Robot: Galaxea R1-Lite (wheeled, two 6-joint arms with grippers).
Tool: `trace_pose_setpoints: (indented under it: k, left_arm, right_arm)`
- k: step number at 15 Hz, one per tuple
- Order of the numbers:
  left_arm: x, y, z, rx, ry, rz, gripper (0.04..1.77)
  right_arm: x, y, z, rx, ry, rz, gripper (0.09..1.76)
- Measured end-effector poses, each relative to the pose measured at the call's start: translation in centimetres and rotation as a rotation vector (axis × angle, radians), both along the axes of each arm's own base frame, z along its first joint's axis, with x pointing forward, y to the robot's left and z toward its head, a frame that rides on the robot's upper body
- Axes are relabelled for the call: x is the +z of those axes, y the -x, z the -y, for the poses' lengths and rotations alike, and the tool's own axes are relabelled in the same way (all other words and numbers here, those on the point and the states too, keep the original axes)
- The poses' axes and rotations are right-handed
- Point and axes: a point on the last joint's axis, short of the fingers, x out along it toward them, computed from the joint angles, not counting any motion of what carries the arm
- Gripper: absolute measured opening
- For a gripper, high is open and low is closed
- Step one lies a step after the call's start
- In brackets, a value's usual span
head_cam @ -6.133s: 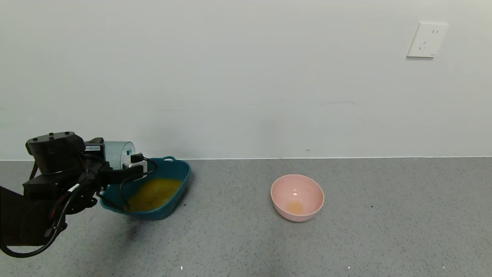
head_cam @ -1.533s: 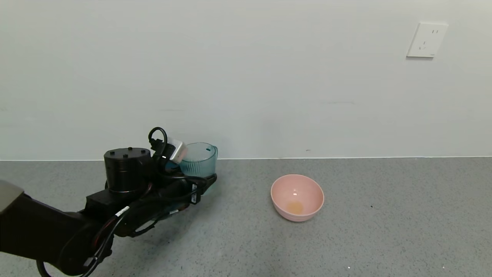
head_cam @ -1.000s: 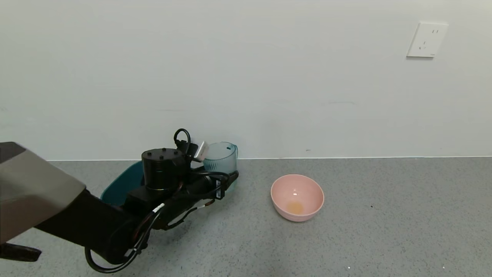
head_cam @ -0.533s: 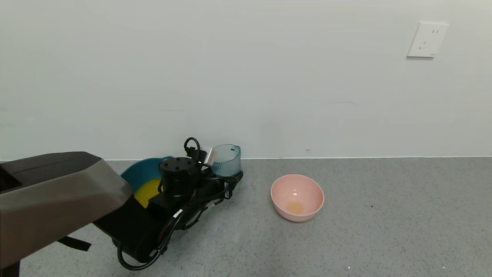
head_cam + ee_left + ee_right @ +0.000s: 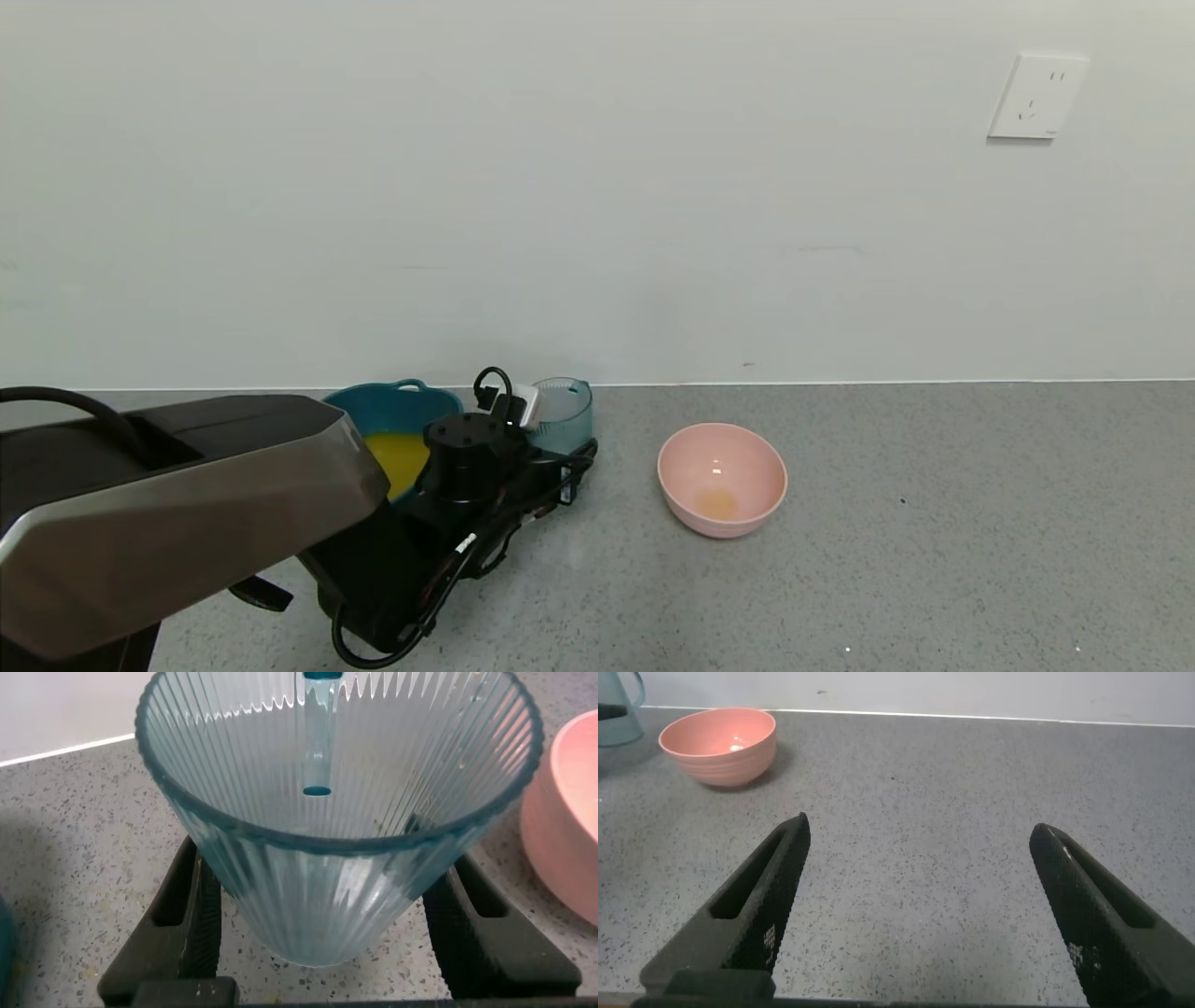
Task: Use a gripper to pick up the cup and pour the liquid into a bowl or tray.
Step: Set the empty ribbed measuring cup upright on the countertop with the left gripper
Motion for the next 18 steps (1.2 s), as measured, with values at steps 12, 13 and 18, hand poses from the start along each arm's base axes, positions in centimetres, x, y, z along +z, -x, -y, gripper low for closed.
trace_pose_setpoints:
  k: [12, 13, 18]
  left_arm:
    - [-2.3, -0.6, 0.6, 0.043, 0.000, 0.042, 1.25]
    - [-2.4, -0.7, 0.6, 0.043, 0.004, 0.051, 1.25]
    - [-3.3, -0.7, 0.7, 0.043, -0.001, 0.048, 1.25]
  right_arm:
    - [0.0, 0.0, 0.0, 0.000, 0.000, 0.000, 1.71]
    - [0.0, 0.0, 0.0, 0.000, 0.000, 0.000, 1.71]
    - [0.0, 0.0, 0.0, 0.000, 0.000, 0.000, 1.71]
